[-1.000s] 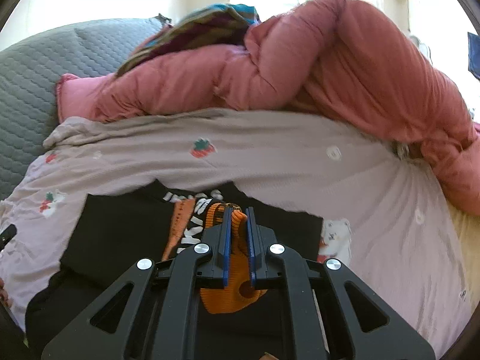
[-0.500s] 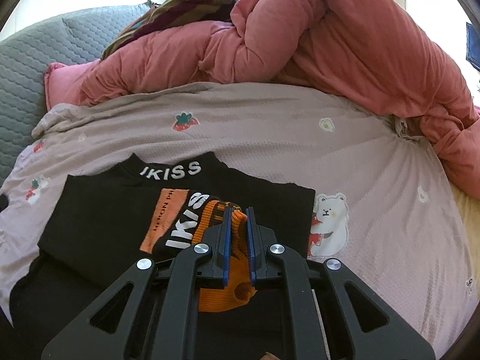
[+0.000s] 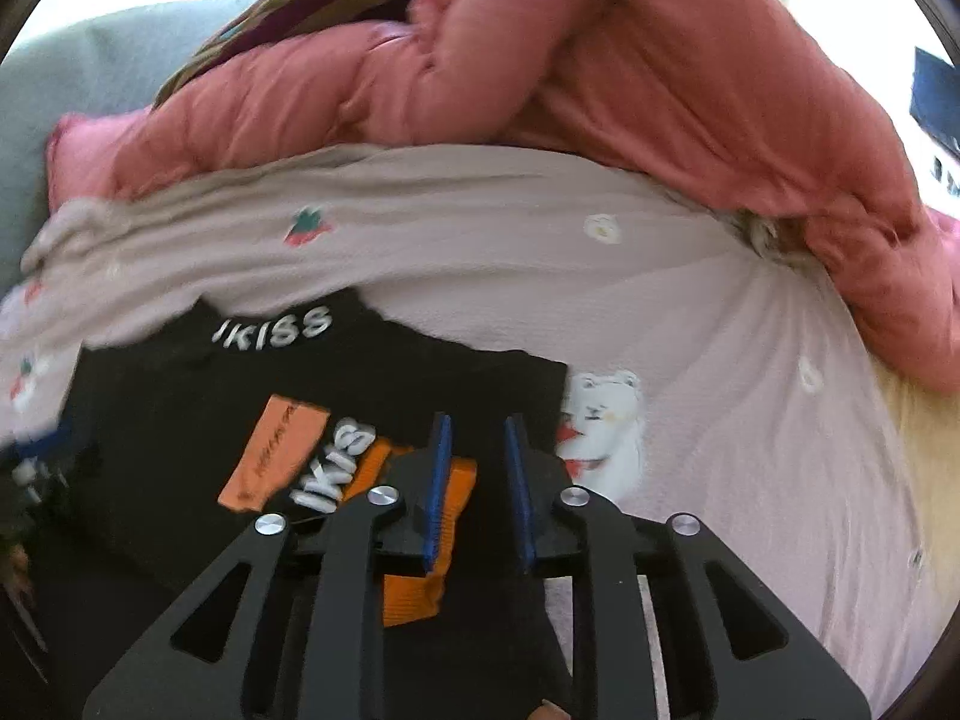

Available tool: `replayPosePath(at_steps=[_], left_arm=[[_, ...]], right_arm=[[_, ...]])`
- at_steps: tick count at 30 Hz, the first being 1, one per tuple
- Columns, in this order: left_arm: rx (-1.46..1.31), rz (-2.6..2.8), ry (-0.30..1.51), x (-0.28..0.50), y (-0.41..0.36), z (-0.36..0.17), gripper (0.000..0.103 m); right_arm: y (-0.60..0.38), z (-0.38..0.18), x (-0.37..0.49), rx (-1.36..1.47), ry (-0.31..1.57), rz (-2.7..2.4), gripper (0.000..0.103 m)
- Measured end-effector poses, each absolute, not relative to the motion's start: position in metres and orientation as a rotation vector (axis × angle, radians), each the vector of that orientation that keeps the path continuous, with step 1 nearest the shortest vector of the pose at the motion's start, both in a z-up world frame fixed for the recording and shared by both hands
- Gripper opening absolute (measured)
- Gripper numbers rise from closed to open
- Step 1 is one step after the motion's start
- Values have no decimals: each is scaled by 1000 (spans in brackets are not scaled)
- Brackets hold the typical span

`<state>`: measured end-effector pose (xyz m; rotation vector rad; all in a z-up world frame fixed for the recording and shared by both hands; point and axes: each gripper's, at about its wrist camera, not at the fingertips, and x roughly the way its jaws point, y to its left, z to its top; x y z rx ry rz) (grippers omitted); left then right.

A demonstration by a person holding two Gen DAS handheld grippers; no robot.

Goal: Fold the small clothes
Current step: 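Reposition the cuff on the shirt back and open the right tool, then open the right tool and lift it away from the orange cuff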

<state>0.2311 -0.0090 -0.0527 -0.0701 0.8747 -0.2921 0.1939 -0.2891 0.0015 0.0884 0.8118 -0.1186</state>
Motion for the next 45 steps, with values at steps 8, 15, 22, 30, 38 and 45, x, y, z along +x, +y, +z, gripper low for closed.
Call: replayPosePath(at_steps=[8,15,22,30,38,45], left_arm=[[-104,-307,865,229,-1,-51,65],[-39,-290,845,220,-8,-47,69],[28,-277,841,216,-18,-45,70],[74,-268,874,216,-23,-52,70],[27,-288,874,212,-16,-51,75],[-58,-274,897,210,4,-48,75]], right_arm=[[-302,-20,178,302,900,3,45],[-295,-49,183,351,1002,37,29],[-284,-28,165,142,930,8,5],[-277,-46,165,27,956,-52,20],[-282,-43,158,73,951,-60,28],[-282,-38,154,101,953,-68,34]])
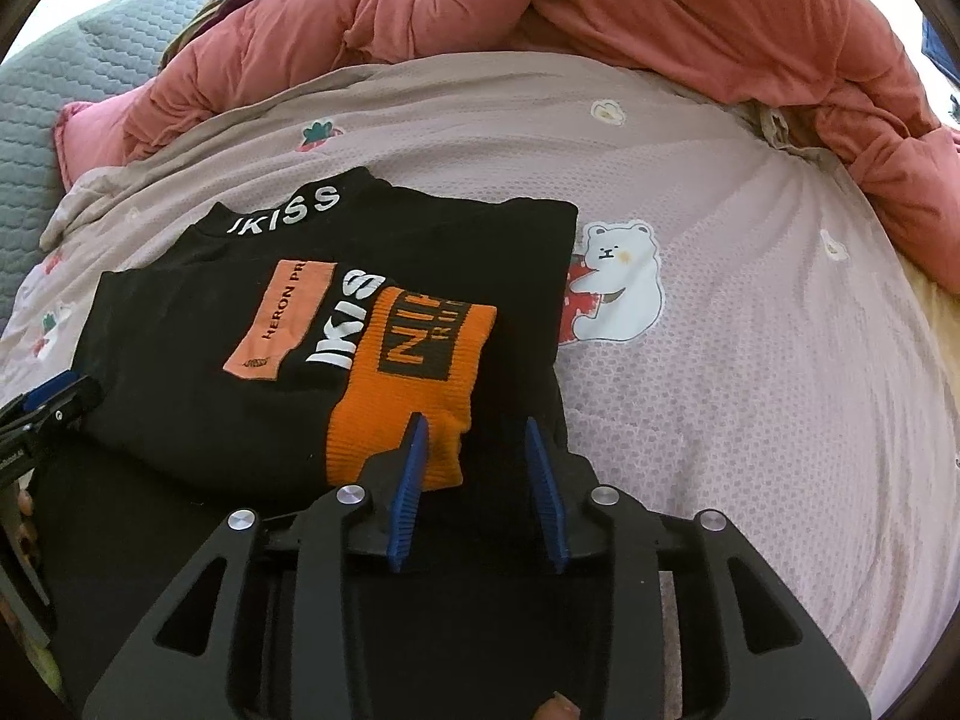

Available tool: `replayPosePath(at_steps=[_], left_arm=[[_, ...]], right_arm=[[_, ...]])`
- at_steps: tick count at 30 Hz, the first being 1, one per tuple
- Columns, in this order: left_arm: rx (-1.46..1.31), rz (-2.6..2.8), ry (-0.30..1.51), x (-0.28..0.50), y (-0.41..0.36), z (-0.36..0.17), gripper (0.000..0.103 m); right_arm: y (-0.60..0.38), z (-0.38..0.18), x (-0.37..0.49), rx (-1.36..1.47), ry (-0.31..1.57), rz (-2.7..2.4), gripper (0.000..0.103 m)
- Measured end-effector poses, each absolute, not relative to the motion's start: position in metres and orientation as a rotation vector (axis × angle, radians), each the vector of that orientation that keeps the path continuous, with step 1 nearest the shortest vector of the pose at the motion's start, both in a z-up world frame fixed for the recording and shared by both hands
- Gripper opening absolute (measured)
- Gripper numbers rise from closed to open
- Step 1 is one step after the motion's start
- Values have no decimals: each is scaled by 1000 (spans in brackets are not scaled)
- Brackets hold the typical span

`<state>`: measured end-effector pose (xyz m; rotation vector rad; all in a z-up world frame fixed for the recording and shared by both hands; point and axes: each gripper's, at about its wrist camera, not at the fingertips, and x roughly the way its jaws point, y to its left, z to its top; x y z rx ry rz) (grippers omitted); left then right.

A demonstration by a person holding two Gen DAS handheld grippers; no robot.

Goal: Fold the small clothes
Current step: 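Open the right tool and lift it away from the orange cuff, then move the left tool to the shirt's hem edge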

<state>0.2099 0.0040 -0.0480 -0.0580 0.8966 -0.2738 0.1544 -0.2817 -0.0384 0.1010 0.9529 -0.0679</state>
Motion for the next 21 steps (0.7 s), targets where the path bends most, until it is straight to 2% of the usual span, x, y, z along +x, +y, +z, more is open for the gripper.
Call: replayPosePath(at_steps=[3,5,9,16,17,21], left_arm=[[-88,-271,895,207,11,-46,75],[-102,-268,892,206,15,-44,75],[-120,-260,879,201,20,-38,76],[-126,-196,821,192,32,-23,85],[-124,-191,814,190,33,-21,90],[-113,-175,789,184,35,-14,94]], right_arm=[[-280,-37,154,89,958,-69,35],[-280,-35,153,89,964,-80,41],[-281,-32,151,99,968,-80,41],[-285,-22,145,122,954,-77,52],[-286,-21,144,126,950,-80,58],[-290,-13,138,141,924,-81,74]])
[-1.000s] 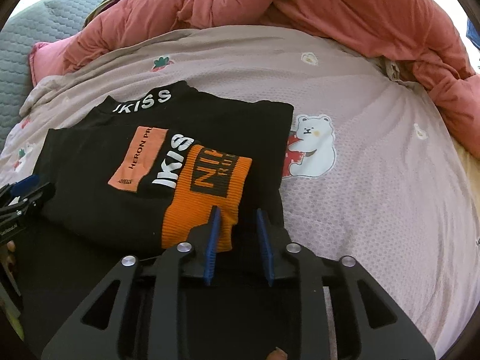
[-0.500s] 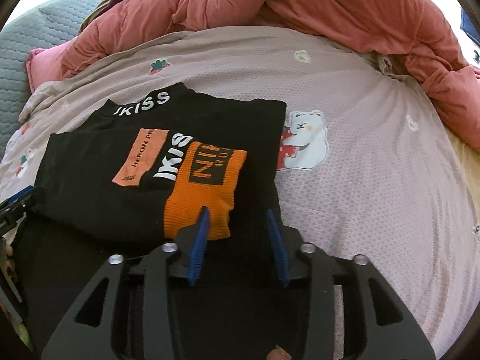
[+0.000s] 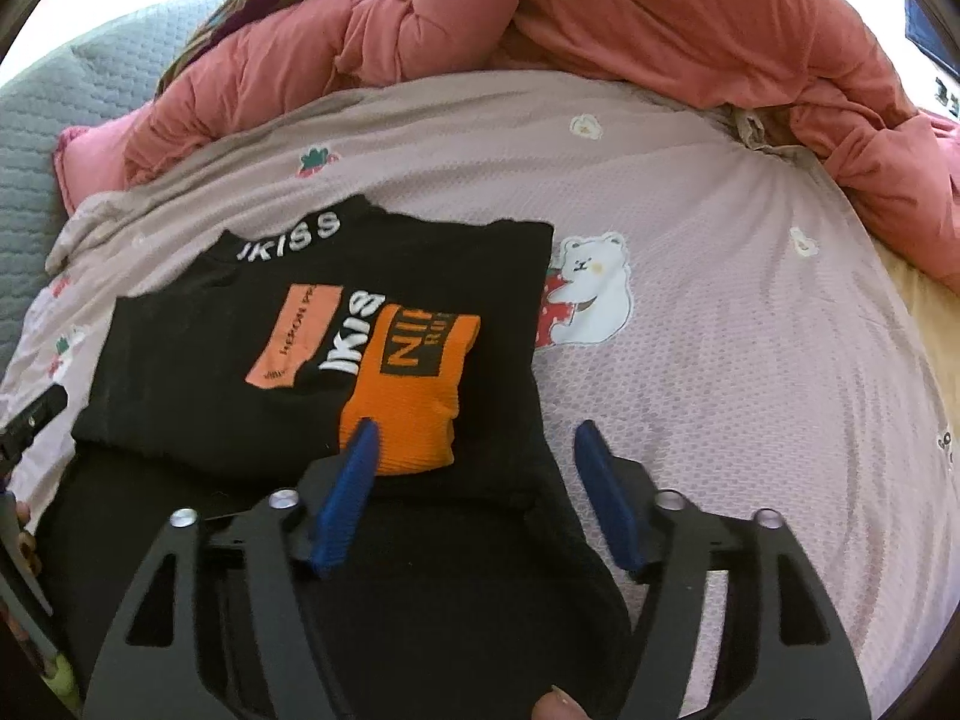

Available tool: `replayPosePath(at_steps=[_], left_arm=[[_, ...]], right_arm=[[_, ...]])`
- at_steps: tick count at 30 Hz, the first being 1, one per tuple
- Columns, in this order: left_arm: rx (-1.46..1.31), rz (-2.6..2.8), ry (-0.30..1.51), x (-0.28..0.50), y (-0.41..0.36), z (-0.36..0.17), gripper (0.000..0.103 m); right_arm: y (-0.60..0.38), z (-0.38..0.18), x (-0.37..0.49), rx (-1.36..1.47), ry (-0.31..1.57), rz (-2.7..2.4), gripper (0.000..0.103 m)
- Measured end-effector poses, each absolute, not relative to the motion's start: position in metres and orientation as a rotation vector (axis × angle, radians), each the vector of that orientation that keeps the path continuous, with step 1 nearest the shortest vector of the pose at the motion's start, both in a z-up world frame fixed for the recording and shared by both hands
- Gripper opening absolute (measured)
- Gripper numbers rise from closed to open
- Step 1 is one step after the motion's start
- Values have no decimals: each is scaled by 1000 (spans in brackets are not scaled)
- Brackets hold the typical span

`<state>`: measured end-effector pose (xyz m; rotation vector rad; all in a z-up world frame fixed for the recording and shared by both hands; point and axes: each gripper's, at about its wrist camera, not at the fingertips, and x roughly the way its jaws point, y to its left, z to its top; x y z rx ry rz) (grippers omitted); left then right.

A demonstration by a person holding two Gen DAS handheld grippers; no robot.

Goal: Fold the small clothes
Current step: 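Move the left tool to the shirt's hem edge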

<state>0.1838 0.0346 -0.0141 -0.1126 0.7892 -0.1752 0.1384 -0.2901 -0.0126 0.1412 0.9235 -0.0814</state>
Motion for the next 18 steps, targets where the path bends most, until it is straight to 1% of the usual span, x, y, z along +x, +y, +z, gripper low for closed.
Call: replayPosePath(at_steps=[1,3,5,9,18], left_arm=[[-106,-166,777,181,35,-12,93],[-94,-154,762,178,36,-9,93],[-87,-149,748,173,37,-6,94],[-60,-151,733,163,35,-2,94],[-30,-135,730,137,39,-5,94]], right_arm=[[-291,-11,137,139,920,-87,79],[-293,-8,135,148,909,-87,82],[-295,-5,133,159,899,-89,90],[-299,5,129,174,866,-98,94],[-307,23,115,195,803,-105,95]])
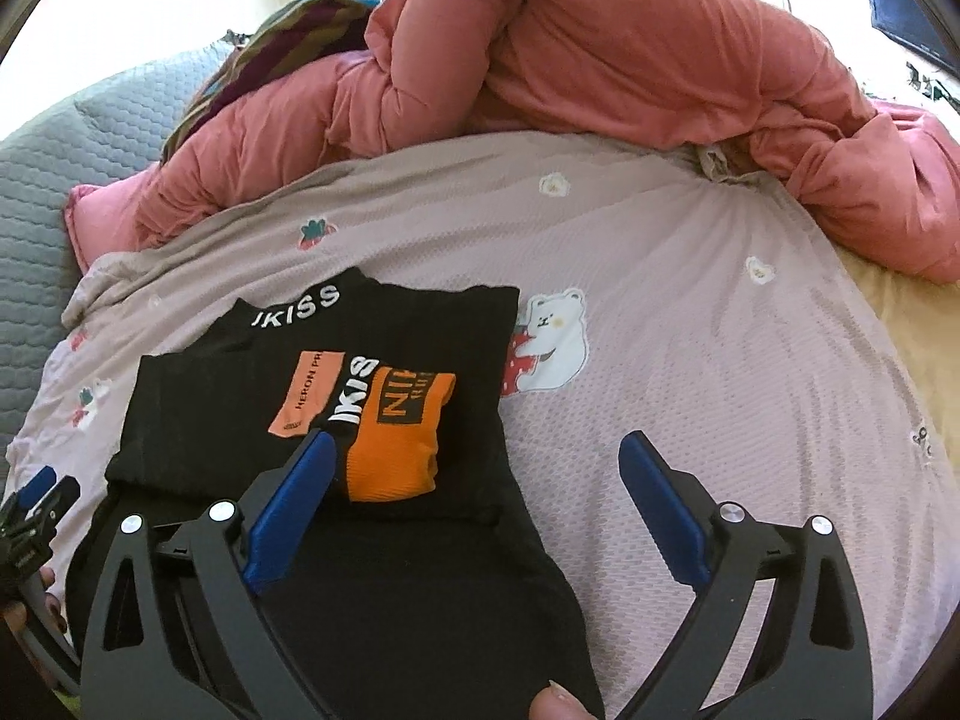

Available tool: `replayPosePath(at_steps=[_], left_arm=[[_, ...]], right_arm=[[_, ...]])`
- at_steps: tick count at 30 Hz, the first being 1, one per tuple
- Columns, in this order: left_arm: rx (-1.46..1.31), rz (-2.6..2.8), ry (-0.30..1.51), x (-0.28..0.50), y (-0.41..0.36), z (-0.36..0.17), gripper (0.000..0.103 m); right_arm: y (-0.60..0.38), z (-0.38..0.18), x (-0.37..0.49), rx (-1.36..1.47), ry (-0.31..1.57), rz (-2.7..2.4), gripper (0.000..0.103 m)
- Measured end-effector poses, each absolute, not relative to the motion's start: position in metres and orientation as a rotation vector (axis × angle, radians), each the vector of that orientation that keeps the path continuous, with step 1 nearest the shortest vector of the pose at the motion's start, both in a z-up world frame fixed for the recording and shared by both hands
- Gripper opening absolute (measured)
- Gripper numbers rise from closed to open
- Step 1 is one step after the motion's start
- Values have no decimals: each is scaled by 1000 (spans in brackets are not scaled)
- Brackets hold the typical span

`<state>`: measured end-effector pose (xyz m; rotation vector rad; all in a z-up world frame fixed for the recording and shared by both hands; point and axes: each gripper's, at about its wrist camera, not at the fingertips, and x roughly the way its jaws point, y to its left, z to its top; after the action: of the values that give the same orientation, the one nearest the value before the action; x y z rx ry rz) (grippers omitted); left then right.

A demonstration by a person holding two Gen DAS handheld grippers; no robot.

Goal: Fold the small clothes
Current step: 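Move the left tool to the shirt's hem edge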

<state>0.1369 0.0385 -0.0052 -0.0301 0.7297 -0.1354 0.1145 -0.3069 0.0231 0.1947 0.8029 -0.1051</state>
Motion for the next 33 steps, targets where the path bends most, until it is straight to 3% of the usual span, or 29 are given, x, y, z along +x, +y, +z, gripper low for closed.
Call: replayPosePath(at_steps=[33], left_arm=[[-23,-82,922,66,72,-18,94]], right_arm=[[-284,38,49,121,764,73,95]])
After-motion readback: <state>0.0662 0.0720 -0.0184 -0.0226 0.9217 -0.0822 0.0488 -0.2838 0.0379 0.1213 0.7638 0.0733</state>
